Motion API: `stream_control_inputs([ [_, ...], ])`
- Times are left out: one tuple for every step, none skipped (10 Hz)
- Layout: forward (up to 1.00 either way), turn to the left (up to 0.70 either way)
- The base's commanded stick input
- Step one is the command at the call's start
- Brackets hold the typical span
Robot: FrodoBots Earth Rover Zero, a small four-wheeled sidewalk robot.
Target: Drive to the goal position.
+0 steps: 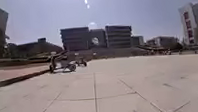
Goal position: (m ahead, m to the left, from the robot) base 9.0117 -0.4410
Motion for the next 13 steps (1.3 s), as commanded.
stream_control_inputs([
  [0.85,0.00],
  [0.85,0.00],
  [0.85,0.00],
  [0.85,0.00],
  [0.85,0.00],
  [0.85,0.00],
  [0.85,0.00],
  [0.85,0.00],
  [0.85,0.00],
  [0.85,0.00],
  [0.85,0.00],
  [0.85,0.00],
  [0.85,0.00],
])
